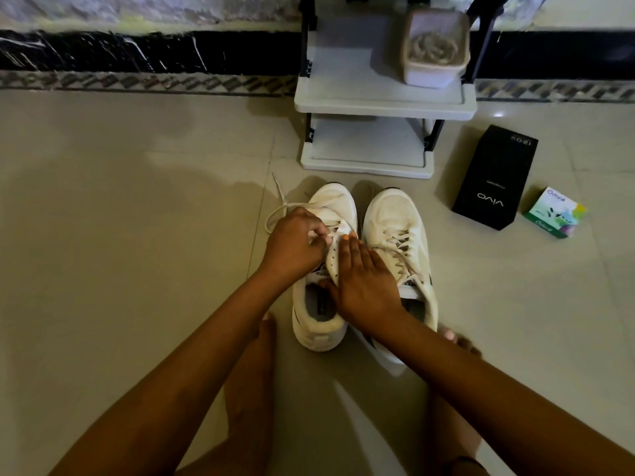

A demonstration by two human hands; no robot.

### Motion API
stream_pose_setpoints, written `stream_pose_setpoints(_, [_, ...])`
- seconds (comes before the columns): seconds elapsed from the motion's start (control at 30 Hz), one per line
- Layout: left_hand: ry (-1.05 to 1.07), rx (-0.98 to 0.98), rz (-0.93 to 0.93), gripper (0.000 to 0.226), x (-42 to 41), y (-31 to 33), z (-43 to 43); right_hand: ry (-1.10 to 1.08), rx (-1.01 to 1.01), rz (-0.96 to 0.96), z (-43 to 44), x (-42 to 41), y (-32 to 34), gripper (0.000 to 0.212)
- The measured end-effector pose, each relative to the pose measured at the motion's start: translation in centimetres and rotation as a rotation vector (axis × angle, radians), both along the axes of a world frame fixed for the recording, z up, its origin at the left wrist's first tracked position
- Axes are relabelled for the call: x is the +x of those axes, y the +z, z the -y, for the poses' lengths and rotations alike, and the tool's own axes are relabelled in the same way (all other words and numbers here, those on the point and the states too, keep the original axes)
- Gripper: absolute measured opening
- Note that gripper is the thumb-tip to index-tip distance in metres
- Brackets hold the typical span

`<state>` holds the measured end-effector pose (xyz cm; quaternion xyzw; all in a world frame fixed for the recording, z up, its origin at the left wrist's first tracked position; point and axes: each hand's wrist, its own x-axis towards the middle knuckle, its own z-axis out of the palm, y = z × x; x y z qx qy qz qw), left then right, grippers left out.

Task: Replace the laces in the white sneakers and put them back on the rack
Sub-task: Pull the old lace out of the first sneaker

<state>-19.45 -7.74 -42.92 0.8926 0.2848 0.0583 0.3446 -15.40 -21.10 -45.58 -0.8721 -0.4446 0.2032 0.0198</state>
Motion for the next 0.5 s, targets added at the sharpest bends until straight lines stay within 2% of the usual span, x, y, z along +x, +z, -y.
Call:
stream_pose_setpoints(0.1, [-0.058,-0.079,-0.012,0.014,-0.4,-0.1,0.4,-0.010,-0.013,-0.005,-0.2,-0.1,-0.1,0.076])
stream_pose_setpoints(0.2, [-0.108,0.047,-0.078,0.025,-0.9,-0.8,0.1,-0.024,-0.014,-0.020,-0.3,0.0,-0.2,0.086])
stream_pose_setpoints(0.37, [-0.079,0.190,-0.145,0.017,-0.8,-0.8,0.1,-0.018,-0.030,-0.002,-0.2,0.0,-0.3,0.080])
stream_pose_setpoints(0.5, [-0.055,-0.042,0.078,0.009,-0.2,0.6,0.1,-0.034,0.019,0.000,-0.1,-0.1,-0.3,0.081])
